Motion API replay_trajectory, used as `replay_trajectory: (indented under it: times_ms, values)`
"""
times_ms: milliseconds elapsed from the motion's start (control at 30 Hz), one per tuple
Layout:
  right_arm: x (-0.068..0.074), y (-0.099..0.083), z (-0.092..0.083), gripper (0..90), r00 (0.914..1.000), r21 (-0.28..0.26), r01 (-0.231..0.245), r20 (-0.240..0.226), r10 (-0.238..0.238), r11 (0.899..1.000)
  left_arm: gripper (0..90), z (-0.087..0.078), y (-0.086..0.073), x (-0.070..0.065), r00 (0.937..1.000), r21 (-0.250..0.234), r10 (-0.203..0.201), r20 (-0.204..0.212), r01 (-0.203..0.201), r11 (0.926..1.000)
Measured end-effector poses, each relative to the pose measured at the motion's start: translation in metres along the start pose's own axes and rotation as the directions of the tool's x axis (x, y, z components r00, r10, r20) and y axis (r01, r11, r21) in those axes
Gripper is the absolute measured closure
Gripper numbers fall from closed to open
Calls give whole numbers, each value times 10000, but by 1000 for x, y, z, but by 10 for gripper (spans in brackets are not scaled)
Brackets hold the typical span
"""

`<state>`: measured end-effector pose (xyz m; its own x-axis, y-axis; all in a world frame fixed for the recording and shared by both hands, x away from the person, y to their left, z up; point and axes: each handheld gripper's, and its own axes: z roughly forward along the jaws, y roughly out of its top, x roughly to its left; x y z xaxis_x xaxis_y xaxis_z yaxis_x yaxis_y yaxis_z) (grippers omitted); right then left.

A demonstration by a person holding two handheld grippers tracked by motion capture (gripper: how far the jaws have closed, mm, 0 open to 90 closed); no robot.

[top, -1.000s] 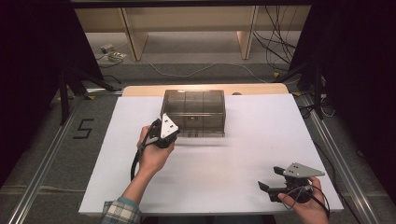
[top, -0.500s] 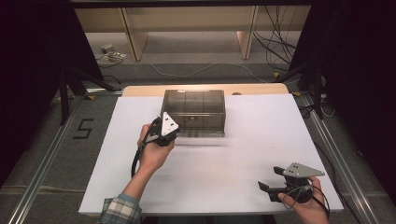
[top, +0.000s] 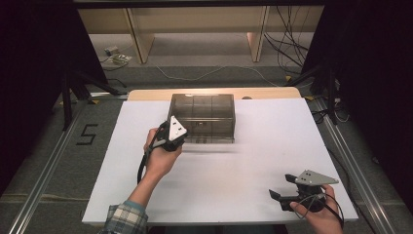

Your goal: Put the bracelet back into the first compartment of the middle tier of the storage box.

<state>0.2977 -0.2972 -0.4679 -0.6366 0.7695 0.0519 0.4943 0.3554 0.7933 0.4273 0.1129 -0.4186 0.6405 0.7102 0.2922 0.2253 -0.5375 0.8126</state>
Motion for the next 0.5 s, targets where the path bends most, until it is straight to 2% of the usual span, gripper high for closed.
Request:
replay_trajectory:
  times_ms: [500]
  values:
    - [0,0,0,174,10000,-22,10,-27,-10,10000,898,3,1,2,10000,48,46,25,-46,10000]
